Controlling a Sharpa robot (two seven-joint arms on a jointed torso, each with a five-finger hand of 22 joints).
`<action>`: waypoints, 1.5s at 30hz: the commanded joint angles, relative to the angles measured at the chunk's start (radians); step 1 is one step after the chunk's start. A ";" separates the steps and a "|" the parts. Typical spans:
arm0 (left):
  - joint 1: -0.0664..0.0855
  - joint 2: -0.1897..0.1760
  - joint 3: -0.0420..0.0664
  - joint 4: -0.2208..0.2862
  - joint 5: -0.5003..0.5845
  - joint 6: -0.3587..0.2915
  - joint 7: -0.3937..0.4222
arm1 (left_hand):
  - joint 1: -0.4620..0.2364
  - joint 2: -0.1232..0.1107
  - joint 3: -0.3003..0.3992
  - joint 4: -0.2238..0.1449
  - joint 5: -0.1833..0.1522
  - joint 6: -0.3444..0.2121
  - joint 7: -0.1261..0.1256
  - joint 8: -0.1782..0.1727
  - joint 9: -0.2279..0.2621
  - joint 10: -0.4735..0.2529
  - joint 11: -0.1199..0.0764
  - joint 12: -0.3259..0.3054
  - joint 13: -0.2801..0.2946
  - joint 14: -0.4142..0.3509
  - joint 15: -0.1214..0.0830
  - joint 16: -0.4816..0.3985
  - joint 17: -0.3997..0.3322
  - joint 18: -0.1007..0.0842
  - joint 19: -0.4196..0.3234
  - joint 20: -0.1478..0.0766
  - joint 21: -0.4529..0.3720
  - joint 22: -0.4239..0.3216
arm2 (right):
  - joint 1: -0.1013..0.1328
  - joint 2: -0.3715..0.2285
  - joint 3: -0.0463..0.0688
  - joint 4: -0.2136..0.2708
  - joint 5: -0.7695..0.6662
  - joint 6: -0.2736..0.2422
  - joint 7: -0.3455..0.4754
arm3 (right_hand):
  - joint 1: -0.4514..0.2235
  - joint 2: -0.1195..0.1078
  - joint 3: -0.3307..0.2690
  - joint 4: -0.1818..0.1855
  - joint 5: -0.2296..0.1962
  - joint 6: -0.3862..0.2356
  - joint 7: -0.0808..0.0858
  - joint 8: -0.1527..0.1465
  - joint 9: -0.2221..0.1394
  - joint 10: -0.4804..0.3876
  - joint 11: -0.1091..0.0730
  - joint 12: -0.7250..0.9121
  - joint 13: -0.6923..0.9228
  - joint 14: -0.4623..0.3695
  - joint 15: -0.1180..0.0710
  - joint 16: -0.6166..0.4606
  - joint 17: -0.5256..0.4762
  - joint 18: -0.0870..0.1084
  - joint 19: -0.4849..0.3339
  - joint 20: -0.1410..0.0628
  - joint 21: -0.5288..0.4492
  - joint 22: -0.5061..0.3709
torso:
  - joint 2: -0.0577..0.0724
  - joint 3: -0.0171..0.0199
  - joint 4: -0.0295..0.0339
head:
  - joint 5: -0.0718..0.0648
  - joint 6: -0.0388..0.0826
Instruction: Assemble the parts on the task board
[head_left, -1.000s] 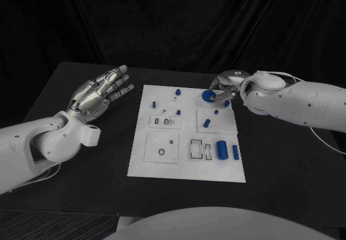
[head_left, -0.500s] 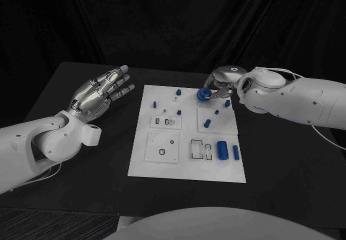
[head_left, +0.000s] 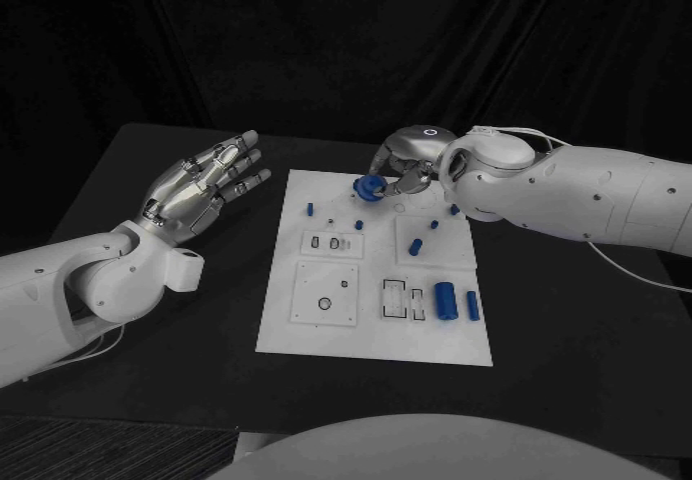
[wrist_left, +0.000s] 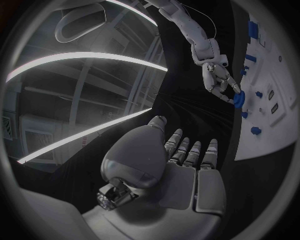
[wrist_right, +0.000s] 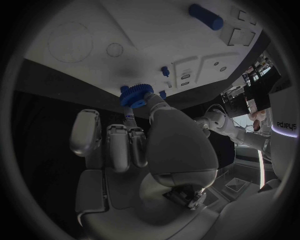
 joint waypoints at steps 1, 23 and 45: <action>-0.001 0.003 0.001 0.001 -0.002 0.017 0.006 | 0.012 -0.001 0.017 -0.003 0.017 0.013 0.002 0.009 0.008 0.001 0.005 0.002 0.010 -0.002 0.003 0.004 0.007 0.038 0.004 0.005 0.008 0.005 | 0.000 0.018 0.001 -0.018 0.010 0.022 0.015 | 0.013 0.013 0.023 -0.009 0.035 0.053 -0.002 0.048 0.072 0.106 0.000 0.017 0.271 0.081 -0.002 -0.006 0.189 -0.016 0.007 -0.001 -0.005 0.019 | 0.001 -0.0006 0.0009 | 0.001 0.000; -0.001 0.014 0.001 -0.008 -0.002 0.025 -0.001 | 0.013 0.001 0.019 -0.004 0.018 0.013 0.004 0.009 0.008 0.002 0.008 0.004 0.010 -0.002 0.003 0.005 0.007 0.038 0.004 0.005 0.008 0.005 | -0.020 0.108 0.001 -0.106 0.011 0.057 0.023 | 0.005 0.010 0.031 -0.010 0.016 -0.001 0.013 0.004 0.066 0.106 0.015 0.017 0.271 0.071 0.010 -0.036 0.159 -0.008 -0.015 0.009 -0.046 -0.004 | 0.003 0.0008 0.0000 | -0.002 0.000; -0.003 0.017 0.001 -0.019 -0.002 0.037 -0.009 | 0.013 -0.004 0.020 -0.007 0.017 0.012 0.008 0.009 0.008 0.001 0.010 0.001 0.010 -0.002 0.004 0.004 0.007 0.038 0.003 0.005 0.008 0.004 | -0.027 0.087 0.001 -0.094 0.011 0.030 0.028 | -0.005 0.003 0.025 -0.028 -0.061 -0.425 -0.007 -0.049 -0.095 0.078 -0.002 -0.005 0.237 0.066 -0.001 -0.067 0.137 0.000 -0.023 0.001 -0.098 -0.020 | 0.001 0.0019 -0.0030 | 0.001 0.000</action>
